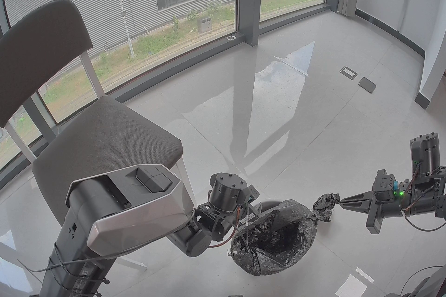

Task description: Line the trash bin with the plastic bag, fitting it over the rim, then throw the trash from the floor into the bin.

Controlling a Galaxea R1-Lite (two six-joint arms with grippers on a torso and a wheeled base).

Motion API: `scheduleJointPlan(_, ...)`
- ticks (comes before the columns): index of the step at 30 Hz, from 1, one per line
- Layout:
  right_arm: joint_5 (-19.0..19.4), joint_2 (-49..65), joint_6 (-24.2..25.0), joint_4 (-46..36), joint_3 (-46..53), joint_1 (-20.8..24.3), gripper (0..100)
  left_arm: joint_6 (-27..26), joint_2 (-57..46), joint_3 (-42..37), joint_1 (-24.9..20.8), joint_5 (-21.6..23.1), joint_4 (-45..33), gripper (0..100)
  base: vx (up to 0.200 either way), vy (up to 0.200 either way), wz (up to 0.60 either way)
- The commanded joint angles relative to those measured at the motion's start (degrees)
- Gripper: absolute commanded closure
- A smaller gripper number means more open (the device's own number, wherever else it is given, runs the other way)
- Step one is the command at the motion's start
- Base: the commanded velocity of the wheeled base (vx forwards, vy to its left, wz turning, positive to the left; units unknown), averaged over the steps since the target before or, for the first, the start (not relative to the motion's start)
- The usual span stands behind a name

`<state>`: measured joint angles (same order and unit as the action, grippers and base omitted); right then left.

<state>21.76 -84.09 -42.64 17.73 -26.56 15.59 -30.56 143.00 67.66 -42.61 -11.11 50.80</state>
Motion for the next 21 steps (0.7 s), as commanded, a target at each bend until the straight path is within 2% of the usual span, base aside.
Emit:
scheduleJointPlan(1, 0.0, -0.1, 0.0, 0.1, 0.3, 0.5, 100, 0.0, 0.7, 3.4, -0.1, 2.1, -2.3, 0, 0.0, 0.0, 0.0)
scheduleJointPlan(3, 0.0, -0.2, 0.0, 0.1, 0.4, 1.0, 100, 0.0, 1.8, 6.2, -0.2, 4.2, -5.4, 0, 0.0, 0.0, 0.0)
scheduleJointPlan(11, 0.0, -0.1, 0.1, 0.1, 1.3, 1.2, 100, -0.1, 7.0, 14.8, -0.5, 5.0, -12.0, 0, 0.0, 0.0, 0.0)
scheduleJointPlan(21, 0.0, -0.8, 0.1, 0.2, 0.8, 1.6, 100, -0.1, 8.4, 17.4, -0.6, 6.6, -14.5, 0, 0.0, 0.0, 0.0)
